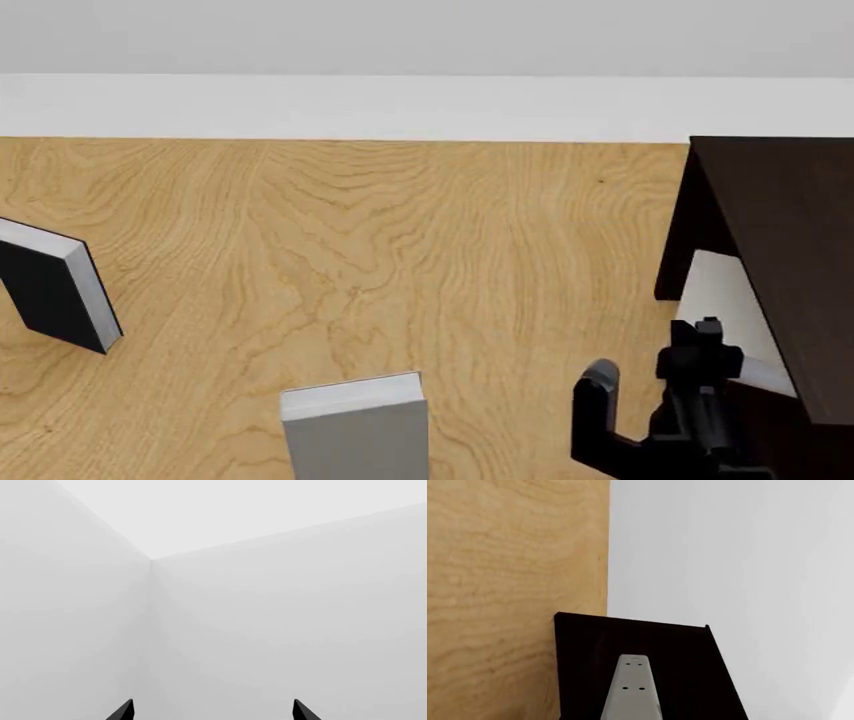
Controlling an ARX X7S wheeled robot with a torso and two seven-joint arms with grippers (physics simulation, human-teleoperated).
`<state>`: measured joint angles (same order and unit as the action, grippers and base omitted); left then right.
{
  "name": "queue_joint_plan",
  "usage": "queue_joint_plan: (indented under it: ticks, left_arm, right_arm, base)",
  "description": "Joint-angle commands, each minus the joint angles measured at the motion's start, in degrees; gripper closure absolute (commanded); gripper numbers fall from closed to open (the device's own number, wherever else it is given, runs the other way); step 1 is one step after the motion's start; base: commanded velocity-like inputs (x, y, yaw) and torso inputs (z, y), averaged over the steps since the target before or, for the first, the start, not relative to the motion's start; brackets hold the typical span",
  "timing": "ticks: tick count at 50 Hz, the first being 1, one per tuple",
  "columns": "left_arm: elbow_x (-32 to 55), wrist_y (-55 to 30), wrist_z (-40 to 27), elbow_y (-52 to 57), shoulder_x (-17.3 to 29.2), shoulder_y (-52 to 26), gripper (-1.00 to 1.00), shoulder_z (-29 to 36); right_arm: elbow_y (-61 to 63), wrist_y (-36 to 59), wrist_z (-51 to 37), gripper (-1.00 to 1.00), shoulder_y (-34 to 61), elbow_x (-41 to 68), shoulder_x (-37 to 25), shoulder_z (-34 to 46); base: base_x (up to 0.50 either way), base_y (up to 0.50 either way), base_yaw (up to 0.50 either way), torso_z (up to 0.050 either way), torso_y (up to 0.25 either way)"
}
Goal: Pick up the book on the right and place it on the cabinet shelf.
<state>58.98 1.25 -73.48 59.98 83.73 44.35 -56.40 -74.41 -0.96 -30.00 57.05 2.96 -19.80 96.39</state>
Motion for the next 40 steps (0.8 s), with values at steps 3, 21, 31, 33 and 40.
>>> queue_joint_plan:
  ticks: [3,21,31,33,40]
  left_arm:
    - [0.3,-0.4,-0.3,0.0,0.4,0.0,-1.0,-0.6]
    - [0.4,-1.8,-0.8,0.0,1.1,0.0,-1.0,-0.9]
    - [0.1,-1.4,-1.1,0.0,1.5,-0.1,-1.0,-0.1]
    - [-0.1,-1.1,-1.1,0.0,1.3,-0.1,-1.0,-0.1]
    - [-0.4,-0.9,-1.1,0.0,1.3,-0.1,-1.0,0.3]
  right_arm:
    - [-0.6,1.8,-1.7,1.0,-0.1,-2.6,-1.2,-1.6]
    - [-0.6,2.4,-1.4,1.0,-0.3,-2.6,-1.3,-2.8]
    - [-0.6,2.6,-1.2,1.0,-0.6,-2.4,-1.6,-3.6]
    - [-0.6,2.7,-1.0,1.0,-0.7,-2.4,-1.7,-3.7]
    - [-0.6,3.2,-0.3,1.0,-0.9,-2.2,-1.6,-4.5]
  base:
    - [0.0,0.0,0.0,0.0,0.003]
    - [0.0,0.0,0.0,0.0,-0.018]
    - [0.01,0.0,0.0,0.0,-0.089]
    - [0.01,0.0,0.0,0.0,-0.026]
    - [0.01,0.0,0.0,0.0,0.0]
